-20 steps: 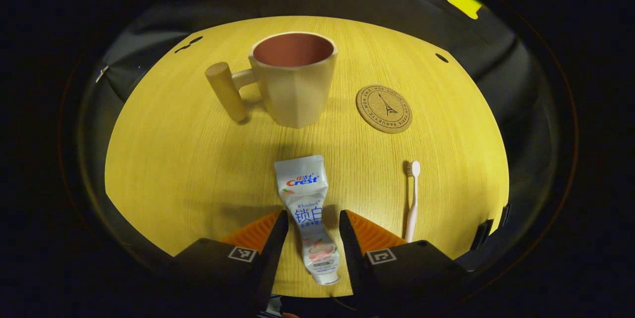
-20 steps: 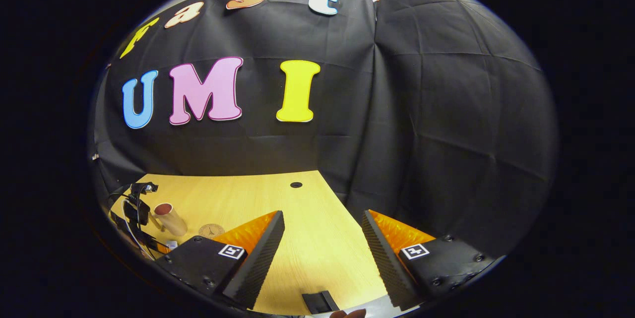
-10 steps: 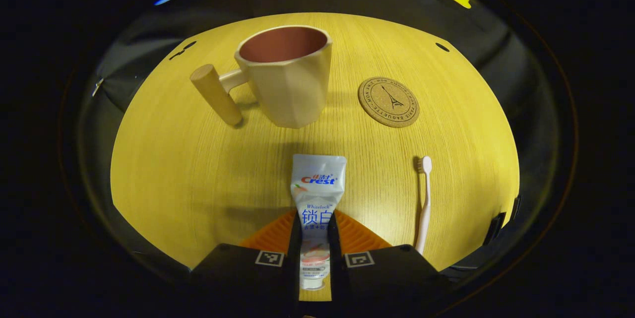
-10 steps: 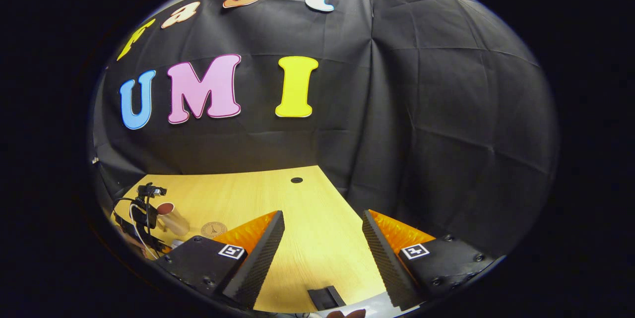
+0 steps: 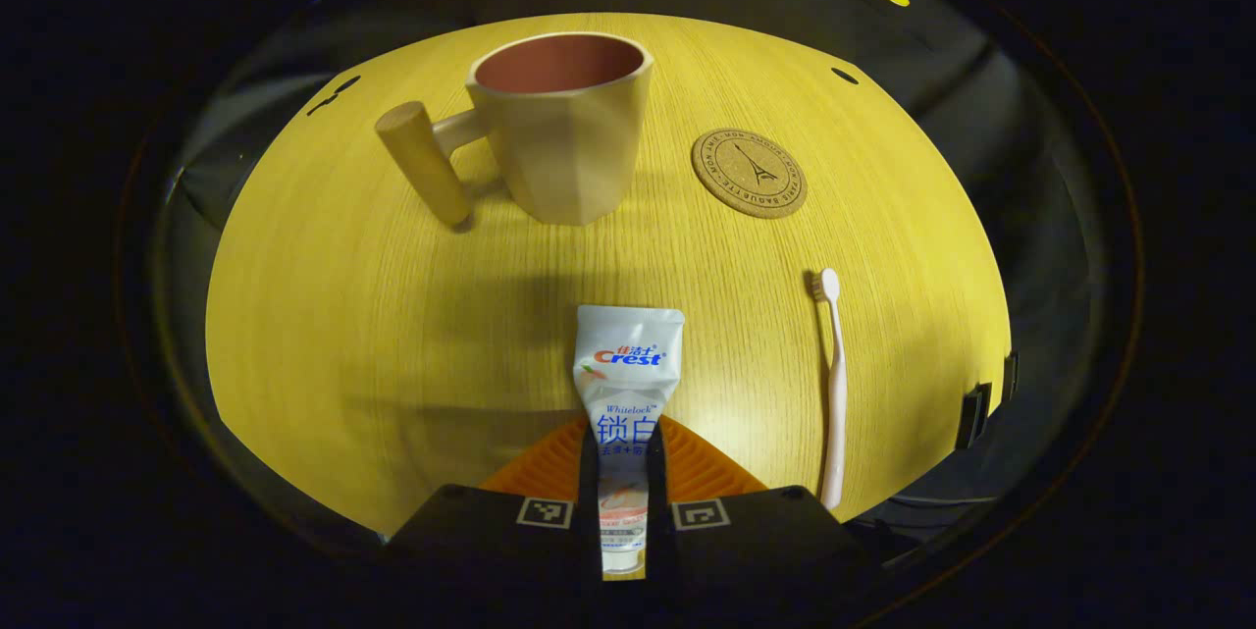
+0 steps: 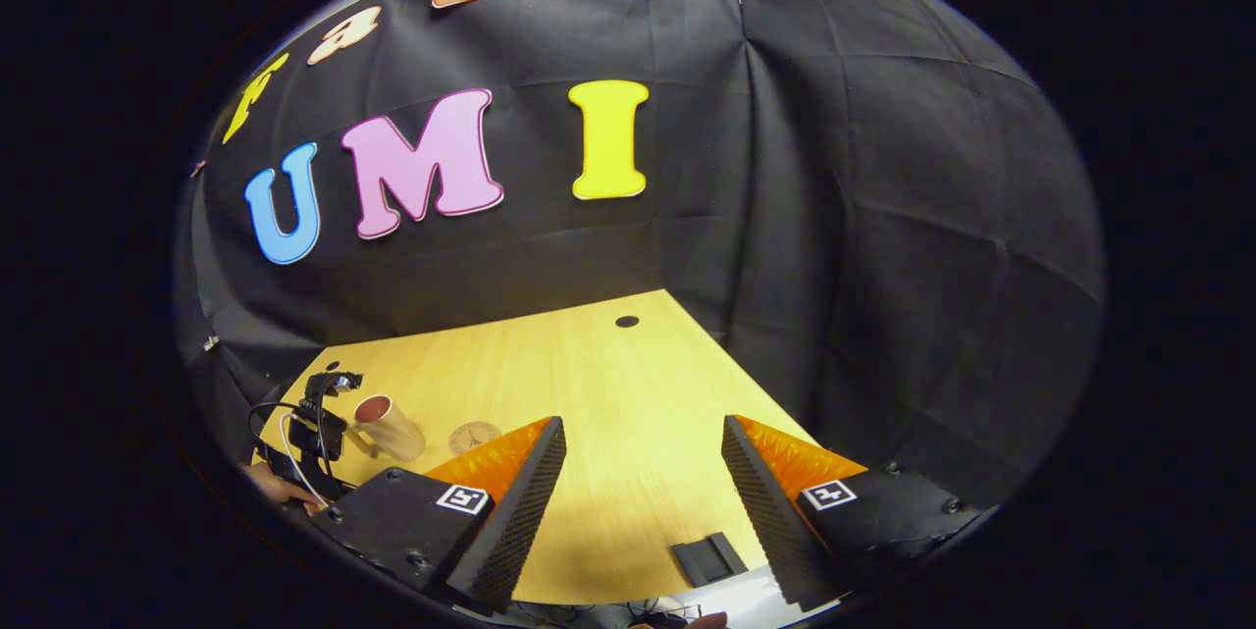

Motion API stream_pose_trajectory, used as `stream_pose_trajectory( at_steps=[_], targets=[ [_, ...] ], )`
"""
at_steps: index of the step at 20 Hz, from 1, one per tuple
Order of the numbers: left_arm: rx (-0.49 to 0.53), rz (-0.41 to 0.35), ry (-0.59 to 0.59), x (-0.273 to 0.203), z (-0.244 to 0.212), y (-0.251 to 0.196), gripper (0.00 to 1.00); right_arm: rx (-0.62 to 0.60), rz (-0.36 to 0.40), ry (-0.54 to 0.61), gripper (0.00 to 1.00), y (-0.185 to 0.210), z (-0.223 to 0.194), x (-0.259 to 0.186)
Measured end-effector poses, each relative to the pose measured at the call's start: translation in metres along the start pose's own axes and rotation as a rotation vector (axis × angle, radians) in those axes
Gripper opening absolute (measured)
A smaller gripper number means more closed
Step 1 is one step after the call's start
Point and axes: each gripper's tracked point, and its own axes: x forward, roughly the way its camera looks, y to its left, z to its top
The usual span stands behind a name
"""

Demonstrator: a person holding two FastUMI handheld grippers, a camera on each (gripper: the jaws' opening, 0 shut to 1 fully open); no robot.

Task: Put the toothbrush and toothpaste on the desktop into the cup, then pick up the cup and place it on the coaster on the desktop.

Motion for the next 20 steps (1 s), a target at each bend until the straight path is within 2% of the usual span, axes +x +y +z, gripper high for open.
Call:
stream_pose_trajectory(
  at_steps=[10,13,14,15,20],
  targets=[
    [0.07,-0.099,-0.253,-0.084,0.012,0.03,0.21,-0.134,0.135,0.225,0.99,0.081,-0.064,0.017],
    [0.053,-0.104,-0.332,-0.115,0.016,0.047,0.22,-0.178,0.173,0.31,0.99,0.102,-0.09,0.022],
    [0.043,-0.102,-0.357,-0.122,0.017,0.053,0.17,-0.188,0.185,0.334,0.99,0.111,-0.098,0.024],
    [0.033,-0.099,-0.38,-0.131,0.017,0.059,0.22,-0.194,0.196,0.362,0.99,0.118,-0.105,0.027],
    [-0.017,-0.086,-0.457,-0.17,0.016,0.086,0.22,-0.228,0.256,0.5,0.96,0.153,-0.156,0.043]
  ],
)
